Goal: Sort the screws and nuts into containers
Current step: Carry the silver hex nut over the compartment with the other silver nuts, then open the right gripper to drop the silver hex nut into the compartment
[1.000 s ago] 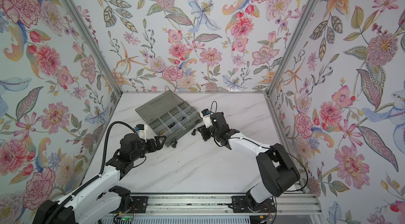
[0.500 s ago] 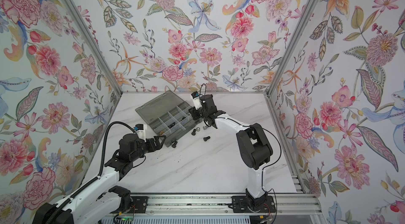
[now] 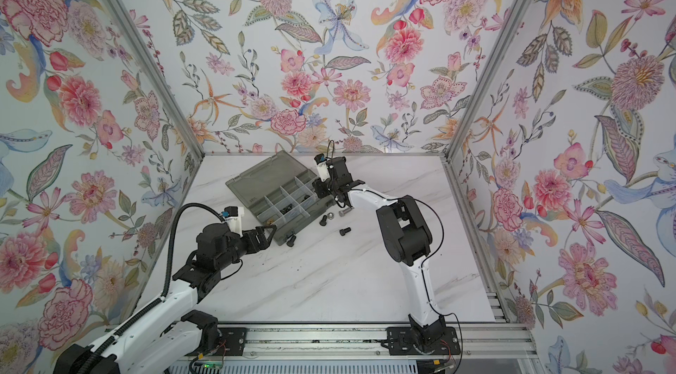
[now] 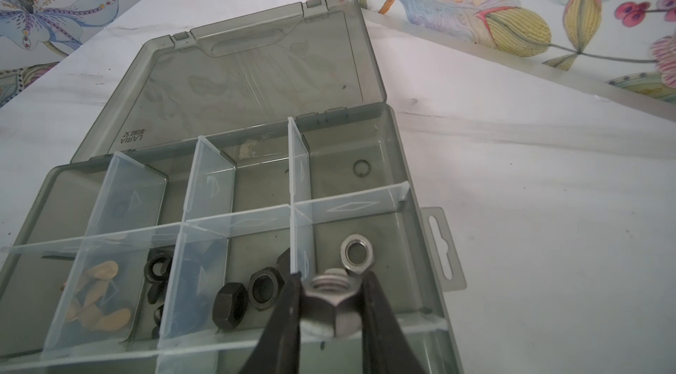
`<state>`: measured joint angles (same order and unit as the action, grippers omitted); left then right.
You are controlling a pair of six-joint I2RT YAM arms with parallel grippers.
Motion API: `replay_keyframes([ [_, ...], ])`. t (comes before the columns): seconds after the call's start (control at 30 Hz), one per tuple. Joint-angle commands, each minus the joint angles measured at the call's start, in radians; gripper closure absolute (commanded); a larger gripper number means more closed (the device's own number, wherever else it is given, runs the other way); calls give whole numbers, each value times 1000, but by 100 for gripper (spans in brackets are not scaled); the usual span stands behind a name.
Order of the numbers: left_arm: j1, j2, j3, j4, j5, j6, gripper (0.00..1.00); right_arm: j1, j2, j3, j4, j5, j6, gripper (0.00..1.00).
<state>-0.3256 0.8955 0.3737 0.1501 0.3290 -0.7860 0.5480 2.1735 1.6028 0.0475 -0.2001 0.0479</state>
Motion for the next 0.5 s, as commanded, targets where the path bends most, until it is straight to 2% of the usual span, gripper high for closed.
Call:
replay_keyframes([
  [0.0, 11, 4, 2, -12, -12, 2, 1, -8, 23, 13, -7, 11, -14, 81],
  [0.33, 11, 6, 2, -9, -12, -1, 1, -13, 51, 20, -22, 12, -21, 79],
  [0.47, 11, 6, 3, -10, -13, 0, 0, -13, 56, 20, -24, 11, -17, 74],
])
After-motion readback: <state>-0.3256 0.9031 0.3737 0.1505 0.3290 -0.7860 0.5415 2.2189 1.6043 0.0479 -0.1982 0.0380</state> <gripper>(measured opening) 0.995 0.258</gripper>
